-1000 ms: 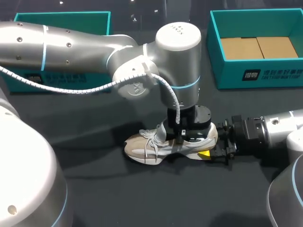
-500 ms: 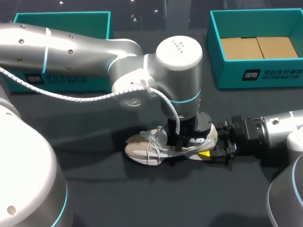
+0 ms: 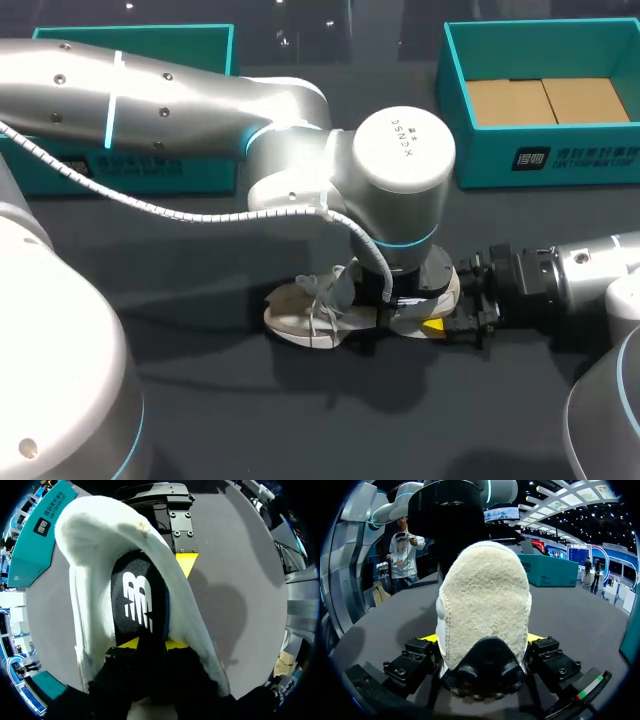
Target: Take the shoe out of the shoebox, open the shoe tongue, remove and reinsert the insole, then place the shoe into the shoebox
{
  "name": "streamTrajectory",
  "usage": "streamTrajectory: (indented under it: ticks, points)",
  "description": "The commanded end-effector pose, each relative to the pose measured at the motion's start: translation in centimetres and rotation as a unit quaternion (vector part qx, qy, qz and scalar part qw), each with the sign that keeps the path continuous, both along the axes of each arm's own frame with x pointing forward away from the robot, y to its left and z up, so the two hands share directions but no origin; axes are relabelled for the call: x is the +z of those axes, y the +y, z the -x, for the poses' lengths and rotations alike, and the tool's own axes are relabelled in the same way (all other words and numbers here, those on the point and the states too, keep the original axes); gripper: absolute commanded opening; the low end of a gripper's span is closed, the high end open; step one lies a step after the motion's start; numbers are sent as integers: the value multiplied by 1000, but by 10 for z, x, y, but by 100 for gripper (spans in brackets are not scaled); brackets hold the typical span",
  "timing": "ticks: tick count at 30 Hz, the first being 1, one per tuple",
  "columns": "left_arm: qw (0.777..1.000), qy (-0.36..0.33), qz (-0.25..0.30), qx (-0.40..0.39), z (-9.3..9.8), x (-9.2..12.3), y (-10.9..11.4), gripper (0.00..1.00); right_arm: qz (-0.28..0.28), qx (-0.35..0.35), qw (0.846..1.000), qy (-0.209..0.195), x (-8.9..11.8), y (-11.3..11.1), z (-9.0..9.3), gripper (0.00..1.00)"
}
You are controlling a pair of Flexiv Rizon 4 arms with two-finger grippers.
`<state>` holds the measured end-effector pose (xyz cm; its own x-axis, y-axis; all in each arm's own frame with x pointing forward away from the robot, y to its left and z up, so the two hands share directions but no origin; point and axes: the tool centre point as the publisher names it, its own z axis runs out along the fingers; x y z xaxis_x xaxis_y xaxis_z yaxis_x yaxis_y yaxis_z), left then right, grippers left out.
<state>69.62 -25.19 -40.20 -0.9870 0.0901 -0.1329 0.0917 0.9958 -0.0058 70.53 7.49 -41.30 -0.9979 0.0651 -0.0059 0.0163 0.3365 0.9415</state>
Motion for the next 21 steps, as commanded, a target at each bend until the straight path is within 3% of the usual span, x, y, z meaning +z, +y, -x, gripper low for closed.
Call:
streamTrajectory:
  ticks: [1, 12, 21]
  points:
    - [1000, 5, -4, 5, -18, -43, -4, 3, 2, 0, 1000, 1, 1, -1, 1, 0]
    - [999, 18, 44, 14, -15, -20, 13, 0, 2, 0, 1000, 1, 1, -1, 1, 0]
    - [990, 76, 111, 41, -15, 4, 29, 0, 2, 0, 1000, 1, 1, -1, 1, 0]
